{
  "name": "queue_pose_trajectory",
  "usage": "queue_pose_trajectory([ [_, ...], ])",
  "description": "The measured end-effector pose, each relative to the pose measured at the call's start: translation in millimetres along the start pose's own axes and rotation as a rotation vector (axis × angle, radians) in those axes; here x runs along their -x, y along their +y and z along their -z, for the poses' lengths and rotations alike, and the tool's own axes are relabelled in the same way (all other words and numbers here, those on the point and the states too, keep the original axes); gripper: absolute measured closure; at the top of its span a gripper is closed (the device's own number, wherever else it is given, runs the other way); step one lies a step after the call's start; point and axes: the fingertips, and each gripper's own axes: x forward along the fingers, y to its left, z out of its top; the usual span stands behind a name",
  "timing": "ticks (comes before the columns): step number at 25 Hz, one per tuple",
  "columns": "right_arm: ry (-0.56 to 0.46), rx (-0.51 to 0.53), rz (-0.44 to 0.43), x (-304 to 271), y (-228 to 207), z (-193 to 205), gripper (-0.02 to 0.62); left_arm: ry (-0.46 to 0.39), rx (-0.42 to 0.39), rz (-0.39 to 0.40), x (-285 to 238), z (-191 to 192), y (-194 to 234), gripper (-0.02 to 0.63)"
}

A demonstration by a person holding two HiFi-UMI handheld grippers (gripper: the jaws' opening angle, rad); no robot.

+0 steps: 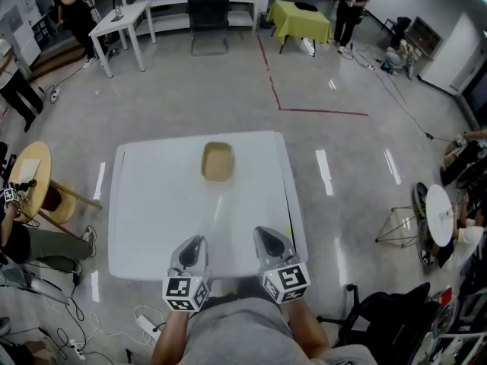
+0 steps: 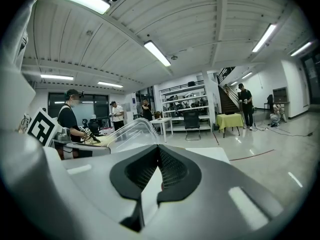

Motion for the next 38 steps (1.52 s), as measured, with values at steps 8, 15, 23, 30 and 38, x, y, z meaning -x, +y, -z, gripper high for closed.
queue_pose_trajectory([
  [8, 0.006, -0.002, 0.007, -1.1, -4.0, 1.7, 0.591, 0.001, -0.007, 0.010, -5.6, -1.4, -2.5, 0.558],
  [15, 0.016, 0.002, 0.018, -5.6, -2.2, 1.0, 0.592, 0.003, -0.014, 0.014, -6.3, -4.7, -0.1, 0.558],
  [23, 0.017, 0.013, 0.019, -9.6, -1.2, -1.3, 0.592, 0.001, -0.015, 0.022, -10.1, -8.3, -0.5, 0.558],
  [30, 0.016, 0.014, 0.024, -9.0, -4.1, -0.8, 0.592, -0.001, -0.015, 0.020, -11.3, -8.0, 0.2, 0.558],
  [38, 0.018, 0.011, 0.022, -9.3, -3.6, -0.7, 0.592, -0.002, -0.016, 0.021, -11.3, -8.5, -0.7, 0.558],
])
